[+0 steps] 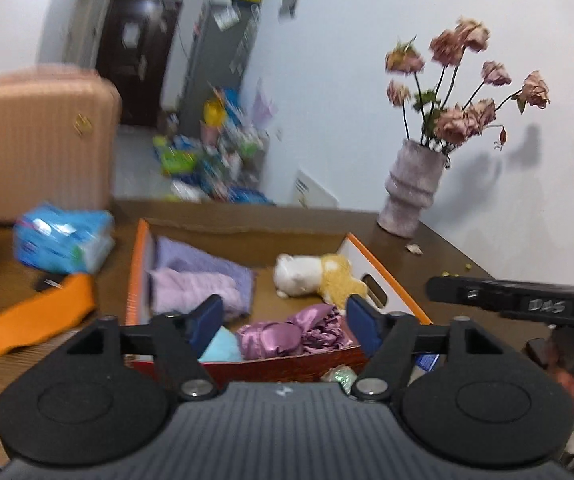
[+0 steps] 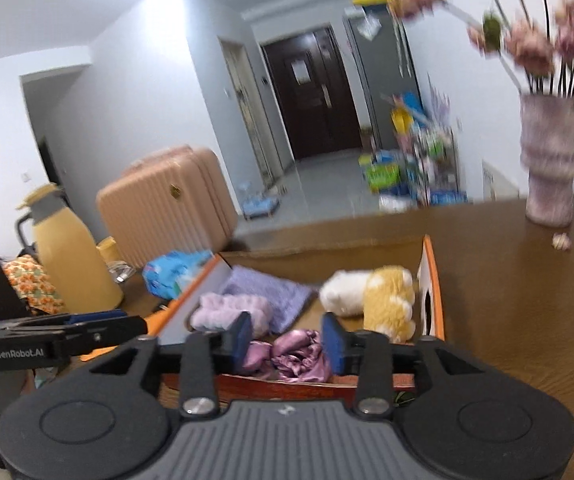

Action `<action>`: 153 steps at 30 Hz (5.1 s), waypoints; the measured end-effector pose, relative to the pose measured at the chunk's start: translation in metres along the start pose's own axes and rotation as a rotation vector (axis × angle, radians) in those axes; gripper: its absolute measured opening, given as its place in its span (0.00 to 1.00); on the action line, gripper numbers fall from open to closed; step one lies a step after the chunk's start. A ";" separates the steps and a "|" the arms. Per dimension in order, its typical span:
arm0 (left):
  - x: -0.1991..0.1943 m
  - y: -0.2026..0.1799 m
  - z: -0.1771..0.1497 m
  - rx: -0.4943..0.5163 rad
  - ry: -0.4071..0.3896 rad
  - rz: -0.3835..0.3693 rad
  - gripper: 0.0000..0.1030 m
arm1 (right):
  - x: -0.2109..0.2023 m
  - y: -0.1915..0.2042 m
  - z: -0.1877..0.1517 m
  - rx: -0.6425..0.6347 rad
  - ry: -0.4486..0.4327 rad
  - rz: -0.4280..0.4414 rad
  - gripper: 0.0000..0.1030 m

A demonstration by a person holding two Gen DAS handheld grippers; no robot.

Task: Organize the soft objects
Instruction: 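Move the right tool back toward the white foam cylinder, then close the right tool on the white foam cylinder, then carry the white foam cylinder into the box and release it, then move the right tool to the blue-and-white milk carton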

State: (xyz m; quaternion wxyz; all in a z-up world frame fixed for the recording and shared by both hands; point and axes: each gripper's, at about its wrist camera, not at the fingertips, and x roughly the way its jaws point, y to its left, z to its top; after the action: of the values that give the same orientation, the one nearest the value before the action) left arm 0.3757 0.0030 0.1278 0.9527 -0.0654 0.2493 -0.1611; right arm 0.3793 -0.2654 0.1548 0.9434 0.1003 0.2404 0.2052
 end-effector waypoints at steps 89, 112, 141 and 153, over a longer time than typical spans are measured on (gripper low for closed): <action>-0.054 -0.048 -0.126 -0.083 0.004 0.030 0.20 | -0.079 0.012 -0.149 -0.033 -0.022 -0.065 0.46; 0.180 0.038 -0.011 0.068 0.220 0.030 0.28 | 0.186 -0.049 0.013 -0.018 0.193 -0.084 0.47; -0.071 -0.036 -0.058 0.048 -0.130 0.128 0.80 | -0.075 0.001 -0.033 -0.127 -0.150 -0.100 0.81; -0.111 -0.085 -0.203 -0.024 0.020 0.112 0.84 | -0.135 0.019 -0.202 -0.134 -0.002 -0.065 0.81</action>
State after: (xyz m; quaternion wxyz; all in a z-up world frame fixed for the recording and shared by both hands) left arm 0.1600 -0.0477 0.0196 0.9569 -0.0610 0.2638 -0.1049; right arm 0.1654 -0.2886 0.0415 0.9544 0.0293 0.2284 0.1902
